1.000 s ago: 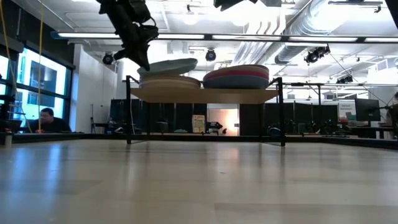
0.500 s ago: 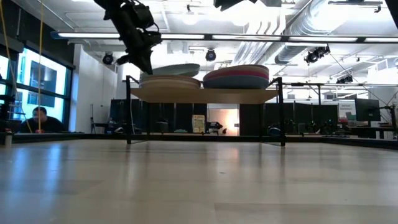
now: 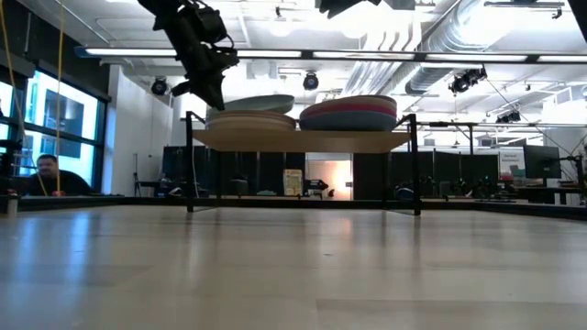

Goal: Place and stack plates onto a shelf
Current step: Stack the green plate on the orange plate on the shelf

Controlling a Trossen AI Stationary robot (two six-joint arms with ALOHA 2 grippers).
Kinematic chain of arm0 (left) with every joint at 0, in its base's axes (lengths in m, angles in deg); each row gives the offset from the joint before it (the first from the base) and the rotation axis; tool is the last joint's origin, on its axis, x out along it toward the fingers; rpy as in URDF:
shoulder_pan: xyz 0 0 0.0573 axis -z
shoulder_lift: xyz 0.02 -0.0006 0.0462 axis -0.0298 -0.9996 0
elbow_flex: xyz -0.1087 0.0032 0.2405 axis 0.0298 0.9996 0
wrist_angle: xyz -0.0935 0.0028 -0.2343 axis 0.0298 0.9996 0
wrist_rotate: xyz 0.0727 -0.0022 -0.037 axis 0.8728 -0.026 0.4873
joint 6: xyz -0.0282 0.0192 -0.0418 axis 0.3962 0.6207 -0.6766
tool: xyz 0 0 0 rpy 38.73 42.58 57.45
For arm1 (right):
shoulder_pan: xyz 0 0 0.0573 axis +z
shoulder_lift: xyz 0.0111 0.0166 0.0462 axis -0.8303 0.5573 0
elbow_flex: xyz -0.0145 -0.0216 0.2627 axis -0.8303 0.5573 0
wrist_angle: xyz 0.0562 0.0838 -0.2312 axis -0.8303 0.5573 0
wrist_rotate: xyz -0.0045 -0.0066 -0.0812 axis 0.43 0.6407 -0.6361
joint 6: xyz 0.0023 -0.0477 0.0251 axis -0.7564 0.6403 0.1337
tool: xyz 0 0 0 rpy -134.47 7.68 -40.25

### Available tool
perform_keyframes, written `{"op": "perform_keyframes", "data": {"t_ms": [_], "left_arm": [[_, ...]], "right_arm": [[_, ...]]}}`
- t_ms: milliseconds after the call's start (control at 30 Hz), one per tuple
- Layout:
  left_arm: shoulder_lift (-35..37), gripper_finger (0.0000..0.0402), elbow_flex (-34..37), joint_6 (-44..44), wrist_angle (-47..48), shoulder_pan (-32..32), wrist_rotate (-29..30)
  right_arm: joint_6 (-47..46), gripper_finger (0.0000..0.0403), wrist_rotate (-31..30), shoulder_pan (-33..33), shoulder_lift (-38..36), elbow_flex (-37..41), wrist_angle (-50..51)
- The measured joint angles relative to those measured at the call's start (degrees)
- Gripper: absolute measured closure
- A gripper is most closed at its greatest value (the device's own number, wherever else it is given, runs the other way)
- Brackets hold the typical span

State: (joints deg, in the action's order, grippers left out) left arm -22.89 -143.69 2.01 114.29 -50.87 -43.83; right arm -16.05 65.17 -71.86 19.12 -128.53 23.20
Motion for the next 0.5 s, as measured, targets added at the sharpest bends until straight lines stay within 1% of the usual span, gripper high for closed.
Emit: {"op": "perform_keyframes", "data": {"t_ms": [167,500], "left_arm": [[0.0,0.0390,0.0,1.3,0.2,0.0,0.0],[0.0,0.0336,0.0,0.7,0.3,0.0,-0.8]], "right_arm": [[0.0,0.0309,0.0,0.0,0.0,0.0,0.0],[0.0,0.0309,0.0,0.0,0.0,0.0,0.5]]}}
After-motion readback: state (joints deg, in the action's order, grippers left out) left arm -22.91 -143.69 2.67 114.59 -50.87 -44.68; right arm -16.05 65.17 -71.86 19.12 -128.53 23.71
